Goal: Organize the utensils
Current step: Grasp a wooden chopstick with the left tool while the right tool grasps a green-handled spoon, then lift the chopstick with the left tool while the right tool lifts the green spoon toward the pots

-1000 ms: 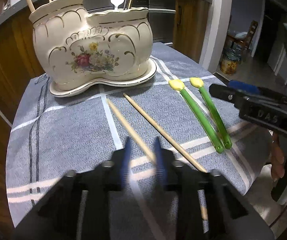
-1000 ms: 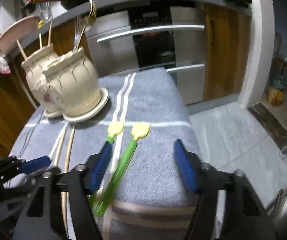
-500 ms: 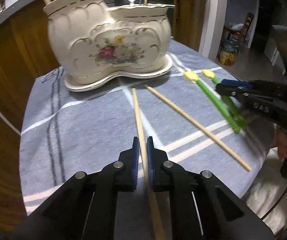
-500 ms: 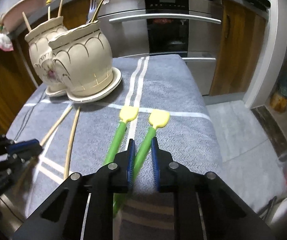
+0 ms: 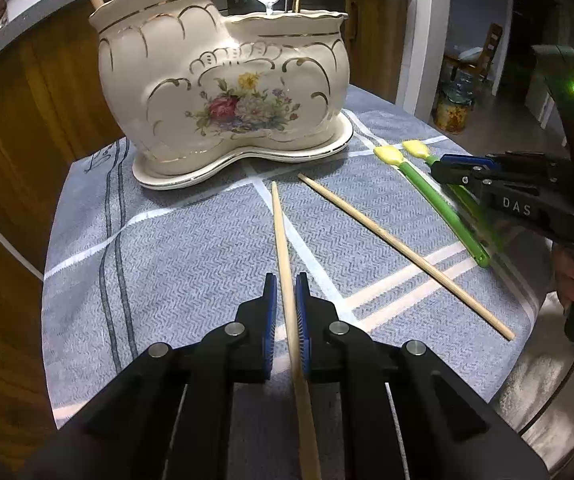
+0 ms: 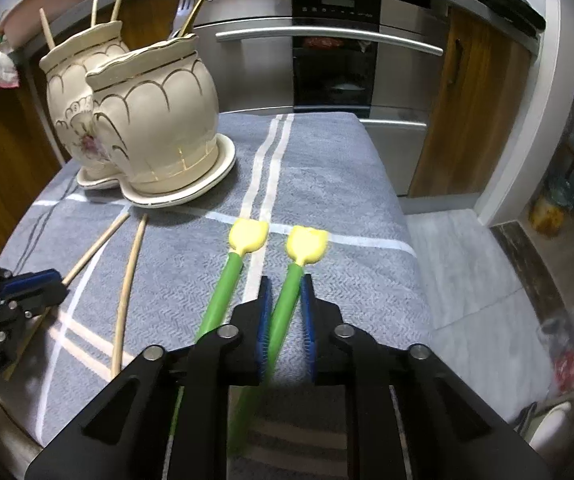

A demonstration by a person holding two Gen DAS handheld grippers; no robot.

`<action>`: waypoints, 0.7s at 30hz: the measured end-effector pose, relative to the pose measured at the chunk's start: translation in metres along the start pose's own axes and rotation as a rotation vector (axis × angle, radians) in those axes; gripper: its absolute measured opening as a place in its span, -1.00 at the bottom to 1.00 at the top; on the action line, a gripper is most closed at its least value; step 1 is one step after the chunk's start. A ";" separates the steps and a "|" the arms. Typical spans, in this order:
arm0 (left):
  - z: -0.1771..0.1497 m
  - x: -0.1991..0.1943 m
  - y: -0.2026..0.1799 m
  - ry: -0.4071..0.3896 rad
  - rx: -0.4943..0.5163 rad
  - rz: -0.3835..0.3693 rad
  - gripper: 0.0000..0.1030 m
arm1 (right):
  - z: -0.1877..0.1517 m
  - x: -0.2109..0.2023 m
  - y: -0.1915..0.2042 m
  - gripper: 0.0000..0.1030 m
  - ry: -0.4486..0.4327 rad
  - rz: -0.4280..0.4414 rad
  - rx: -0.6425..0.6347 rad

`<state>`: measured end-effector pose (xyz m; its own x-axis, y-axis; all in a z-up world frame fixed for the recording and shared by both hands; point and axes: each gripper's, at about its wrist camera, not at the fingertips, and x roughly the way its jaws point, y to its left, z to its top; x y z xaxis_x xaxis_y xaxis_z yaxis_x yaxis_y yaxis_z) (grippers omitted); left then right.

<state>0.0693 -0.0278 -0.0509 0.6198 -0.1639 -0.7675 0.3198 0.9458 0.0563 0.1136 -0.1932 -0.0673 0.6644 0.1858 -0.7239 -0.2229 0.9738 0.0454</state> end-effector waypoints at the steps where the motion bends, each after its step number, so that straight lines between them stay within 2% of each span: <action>1: 0.000 0.000 0.000 -0.002 0.007 -0.006 -0.85 | 0.000 0.000 0.000 -0.81 -0.004 0.001 0.002; 6: -0.001 -0.002 0.005 -0.017 0.008 -0.025 -0.88 | 0.000 -0.008 0.001 -0.81 -0.040 0.019 0.014; 10: 0.001 -0.017 0.010 -0.083 -0.009 -0.056 -0.88 | 0.001 -0.021 -0.002 -0.81 -0.098 0.030 0.035; 14: 0.003 -0.042 0.012 -0.202 0.017 -0.069 -0.88 | 0.004 -0.046 0.000 -0.81 -0.227 0.062 0.050; 21: 0.008 -0.071 0.019 -0.334 0.030 -0.072 -0.88 | 0.010 -0.080 0.005 -0.81 -0.409 0.101 0.081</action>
<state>0.0369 -0.0004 0.0099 0.7941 -0.3170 -0.5185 0.3885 0.9209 0.0321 0.0659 -0.2018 -0.0024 0.8739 0.3015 -0.3812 -0.2553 0.9522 0.1679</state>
